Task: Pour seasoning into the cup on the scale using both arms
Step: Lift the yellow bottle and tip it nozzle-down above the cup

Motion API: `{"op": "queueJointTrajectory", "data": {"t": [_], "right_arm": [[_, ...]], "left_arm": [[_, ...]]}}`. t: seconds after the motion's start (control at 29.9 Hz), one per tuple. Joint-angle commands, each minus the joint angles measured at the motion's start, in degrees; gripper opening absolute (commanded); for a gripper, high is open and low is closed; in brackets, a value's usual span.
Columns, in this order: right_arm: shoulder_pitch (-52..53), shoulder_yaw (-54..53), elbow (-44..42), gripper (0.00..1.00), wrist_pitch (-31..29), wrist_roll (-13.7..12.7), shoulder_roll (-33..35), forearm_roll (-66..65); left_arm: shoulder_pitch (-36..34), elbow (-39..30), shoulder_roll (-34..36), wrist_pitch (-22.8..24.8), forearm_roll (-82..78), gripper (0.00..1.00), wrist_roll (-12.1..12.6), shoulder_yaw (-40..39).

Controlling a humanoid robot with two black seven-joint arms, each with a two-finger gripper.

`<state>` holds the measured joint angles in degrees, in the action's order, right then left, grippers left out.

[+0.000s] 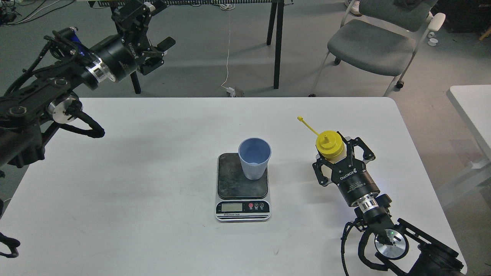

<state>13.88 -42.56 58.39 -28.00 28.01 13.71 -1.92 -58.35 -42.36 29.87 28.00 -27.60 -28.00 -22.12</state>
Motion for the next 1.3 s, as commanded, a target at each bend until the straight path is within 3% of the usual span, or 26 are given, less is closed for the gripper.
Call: {"op": "queueJointTrajectory", "data": {"t": [0.0, 0.2, 0.37, 0.57, 0.74, 0.87, 1.1, 1.27], "right_arm": [[0.53, -1.2, 5.22, 0.43, 0.0, -0.01, 2.36, -9.64], [5.0, -3.68, 17.35, 0.43, 0.0, -0.01, 13.95, -20.03], [14.39, 2.98, 25.1, 0.43, 16.89, -0.01, 27.32, -32.6], [36.17, 25.02, 23.44, 0.43, 30.79, -0.01, 34.72, -42.0], [52.1, 43.67, 20.72, 0.44, 37.4, -0.01, 33.67, -48.51], [58.18, 50.89, 17.39, 0.44, 39.33, -0.01, 27.09, -54.66], [59.59, 52.05, 8.42, 0.44, 39.34, -0.01, 18.56, -67.93], [60.3, 52.05, 6.74, 0.44, 39.34, -0.01, 15.21, -72.78]], "left_arm": [[-0.01, 0.0, 0.01, 0.0, 0.0, 0.99, 0.0, -0.03], [-0.01, 0.0, 0.01, 0.0, 0.09, 0.99, 0.0, -0.21], [0.17, 0.0, -0.08, 0.0, 0.09, 0.99, 0.0, -0.38], [0.34, 0.0, -0.52, 0.0, 0.0, 0.99, 0.0, -0.38], [0.34, 0.0, -1.13, 0.0, 0.08, 0.99, 0.0, -0.73], [0.34, 0.0, -1.57, 0.0, 0.09, 0.99, 0.0, -0.82], [0.43, 0.0, -1.05, 0.0, 0.09, 0.99, 0.0, -0.73], [1.22, 0.0, -0.96, 0.0, 0.09, 0.99, 0.0, -0.73]]}}
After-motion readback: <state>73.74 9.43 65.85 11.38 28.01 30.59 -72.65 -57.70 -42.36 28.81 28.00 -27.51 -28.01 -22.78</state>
